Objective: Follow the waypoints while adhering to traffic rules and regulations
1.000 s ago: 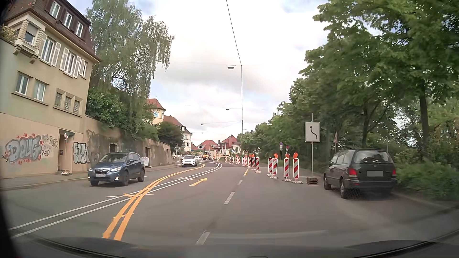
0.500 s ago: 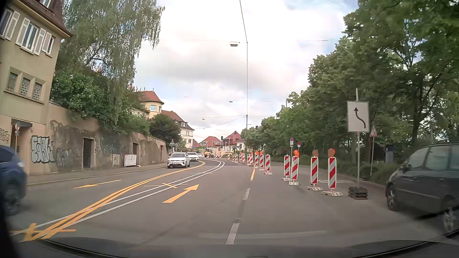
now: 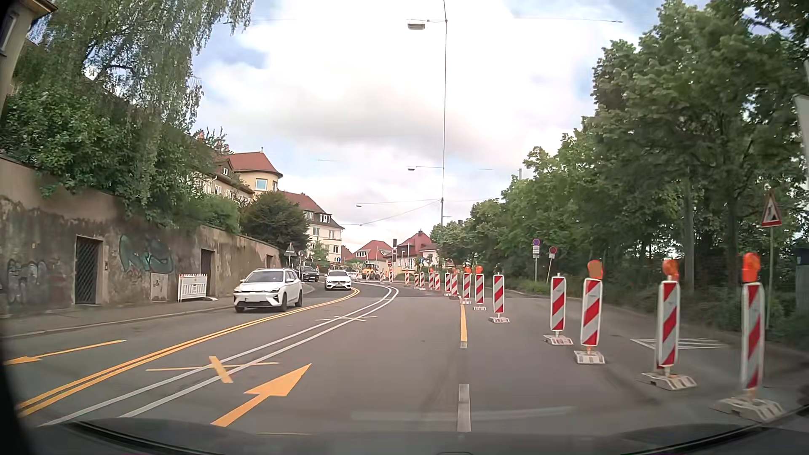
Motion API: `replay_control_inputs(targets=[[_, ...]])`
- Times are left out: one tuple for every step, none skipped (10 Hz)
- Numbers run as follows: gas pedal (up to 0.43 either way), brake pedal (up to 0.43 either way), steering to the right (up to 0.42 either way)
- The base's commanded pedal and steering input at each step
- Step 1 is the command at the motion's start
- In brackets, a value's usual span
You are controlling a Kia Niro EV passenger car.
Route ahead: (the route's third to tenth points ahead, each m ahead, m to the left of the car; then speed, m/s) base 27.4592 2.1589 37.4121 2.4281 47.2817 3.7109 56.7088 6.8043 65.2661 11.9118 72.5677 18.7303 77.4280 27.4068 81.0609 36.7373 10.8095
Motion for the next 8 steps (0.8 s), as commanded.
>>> replay_control_inputs(targets=[[0.087,0.000,-0.008],[0.098,0.000,-0.008],[0.098,0.000,-0.007],[0.098,0.000,-0.006],[0.110,0.000,-0.006],[0.110,0.000,-0.006],[0.110,0.000,-0.005],[0.118,0.000,-0.005]])
